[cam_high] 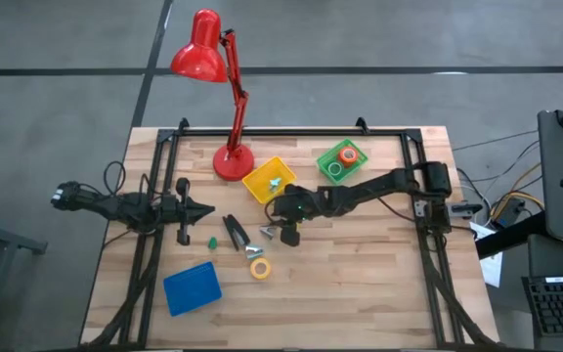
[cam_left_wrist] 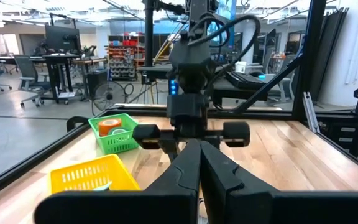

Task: Pick and place Stapler, Stapler remover, tape
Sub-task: Put the black staple remover into the yellow bin

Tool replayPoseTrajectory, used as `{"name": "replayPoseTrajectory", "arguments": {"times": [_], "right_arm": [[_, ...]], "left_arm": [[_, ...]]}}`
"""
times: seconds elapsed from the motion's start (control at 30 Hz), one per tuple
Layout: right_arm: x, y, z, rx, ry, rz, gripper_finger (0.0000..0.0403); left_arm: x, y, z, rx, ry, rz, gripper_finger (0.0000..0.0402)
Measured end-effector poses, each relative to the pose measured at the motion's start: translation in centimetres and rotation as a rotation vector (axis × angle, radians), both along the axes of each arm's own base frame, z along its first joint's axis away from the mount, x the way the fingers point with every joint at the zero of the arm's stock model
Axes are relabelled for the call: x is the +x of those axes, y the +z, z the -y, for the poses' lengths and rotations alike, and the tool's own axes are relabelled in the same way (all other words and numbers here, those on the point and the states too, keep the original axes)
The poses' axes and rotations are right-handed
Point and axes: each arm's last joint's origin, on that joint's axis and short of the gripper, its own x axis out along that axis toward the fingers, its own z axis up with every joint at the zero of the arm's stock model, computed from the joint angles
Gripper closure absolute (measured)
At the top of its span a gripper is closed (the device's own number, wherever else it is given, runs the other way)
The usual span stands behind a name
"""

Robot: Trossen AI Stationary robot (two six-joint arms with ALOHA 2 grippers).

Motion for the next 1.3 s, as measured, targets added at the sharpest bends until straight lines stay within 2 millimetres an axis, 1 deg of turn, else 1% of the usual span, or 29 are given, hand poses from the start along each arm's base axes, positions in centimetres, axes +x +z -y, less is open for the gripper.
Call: {"name": "replayPoseTrajectory", "arguments": {"times": [0.07, 0.2, 0.23, 0.47, 0.63, 0.73, 1.1, 1.3], "right_arm": [[0.3, -0.4, -0.2, 0.008, 0.001, 0.010, 0.0279], [0.4, -2.5, -0.3, 0.019, 0.010, -0.039, 0.0279], [0.5, -2.7, -0.3, 0.020, 0.009, -0.040, 0.0279], [0.7, -2.5, -0.3, 0.020, 0.012, -0.013, 0.0286], [0.9, -1.7, -0.3, 0.016, 0.013, 0.019, 0.0296], [0.9, -1.8, -0.3, 0.016, 0.013, 0.012, 0.0305], [0.7, -2.1, -0.3, 0.016, 0.013, -0.002, 0.0351], [0.6, -2.2, -0.3, 0.012, 0.016, -0.006, 0.0385]], "left_arm": [[0.0, 0.0, 0.0, 0.000, 0.000, 0.000, 0.0394], [0.0, 0.0, 0.0, 0.000, 0.000, 0.000, 0.0394], [0.0, 0.0, 0.0, 0.000, 0.000, -0.001, 0.0394], [0.0, 0.0, 0.0, 0.000, 0.000, -0.001, 0.0394], [0.0, 0.0, 0.0, 0.000, 0.000, -0.001, 0.0394], [0.0, 0.0, 0.0, 0.000, 0.000, -0.002, 0.0394], [0.0, 0.0, 0.0, 0.001, 0.000, -0.002, 0.0394], [0.0, 0.0, 0.0, 0.000, 0.000, -0.002, 0.0394]]}}
